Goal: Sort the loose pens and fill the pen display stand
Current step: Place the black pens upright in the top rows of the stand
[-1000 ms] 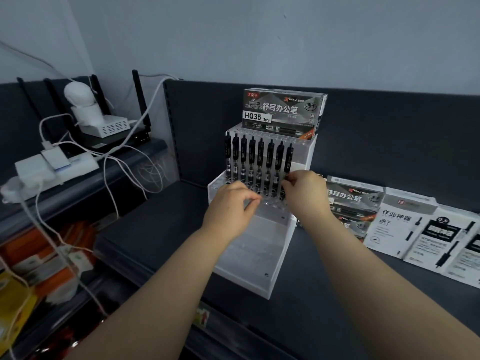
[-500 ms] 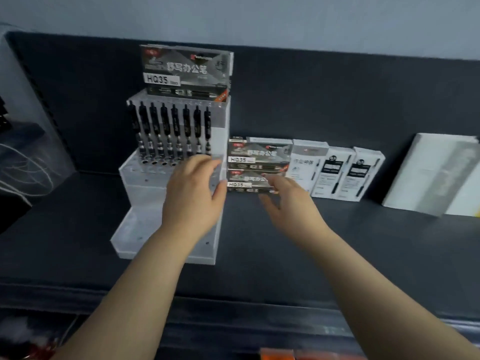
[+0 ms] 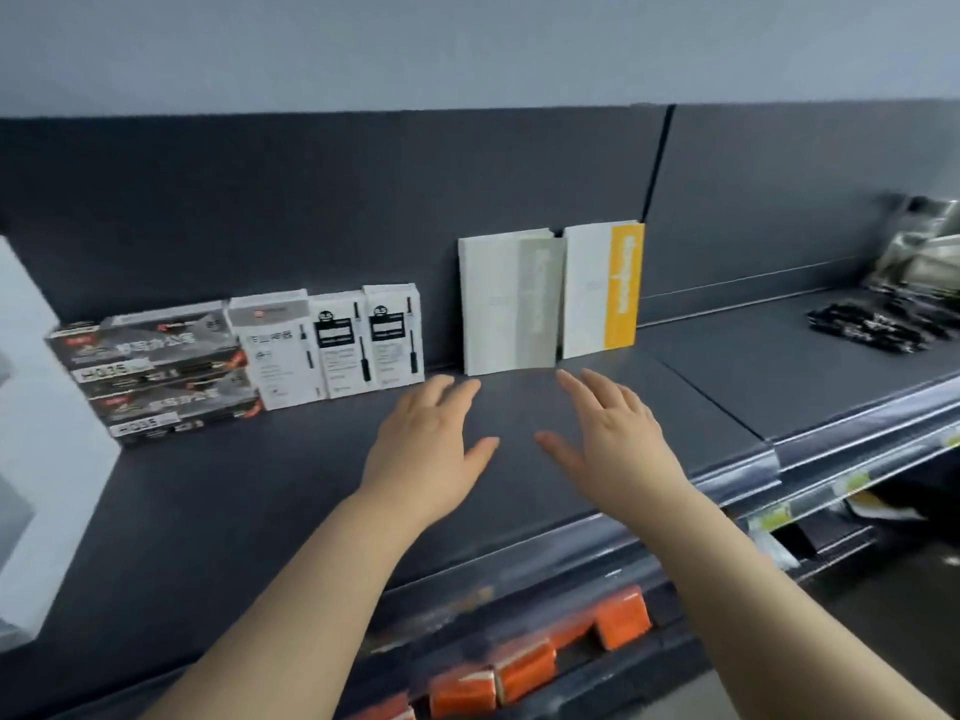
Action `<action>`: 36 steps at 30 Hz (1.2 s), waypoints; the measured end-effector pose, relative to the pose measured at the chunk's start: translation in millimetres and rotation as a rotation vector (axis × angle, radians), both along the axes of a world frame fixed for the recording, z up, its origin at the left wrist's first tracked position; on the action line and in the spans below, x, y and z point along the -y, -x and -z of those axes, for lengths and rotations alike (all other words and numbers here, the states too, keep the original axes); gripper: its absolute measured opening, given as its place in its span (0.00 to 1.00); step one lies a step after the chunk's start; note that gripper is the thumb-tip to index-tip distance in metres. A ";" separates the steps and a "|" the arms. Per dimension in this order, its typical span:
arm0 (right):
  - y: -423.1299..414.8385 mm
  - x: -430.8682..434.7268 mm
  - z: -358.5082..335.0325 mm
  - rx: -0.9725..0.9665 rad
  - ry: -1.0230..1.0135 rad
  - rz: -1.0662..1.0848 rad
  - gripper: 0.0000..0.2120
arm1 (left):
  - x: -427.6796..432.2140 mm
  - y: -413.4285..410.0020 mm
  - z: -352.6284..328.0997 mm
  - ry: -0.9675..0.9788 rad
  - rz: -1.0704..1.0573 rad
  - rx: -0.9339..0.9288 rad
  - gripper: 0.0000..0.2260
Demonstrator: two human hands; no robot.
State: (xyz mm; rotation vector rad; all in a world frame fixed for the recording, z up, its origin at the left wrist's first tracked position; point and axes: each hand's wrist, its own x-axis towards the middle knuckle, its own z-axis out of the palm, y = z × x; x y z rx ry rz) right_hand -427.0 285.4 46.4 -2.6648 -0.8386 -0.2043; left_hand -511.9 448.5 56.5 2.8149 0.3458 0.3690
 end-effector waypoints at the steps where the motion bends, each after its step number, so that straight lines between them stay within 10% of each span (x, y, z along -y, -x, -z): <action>1: -14.1 21.4 1.6 -0.016 -0.001 0.021 0.33 | 19.8 -16.1 0.7 0.002 0.007 -0.006 0.28; 36: -450.7 337.8 57.7 -0.109 0.041 0.323 0.23 | 319.8 -451.0 50.3 0.237 0.269 -0.318 0.28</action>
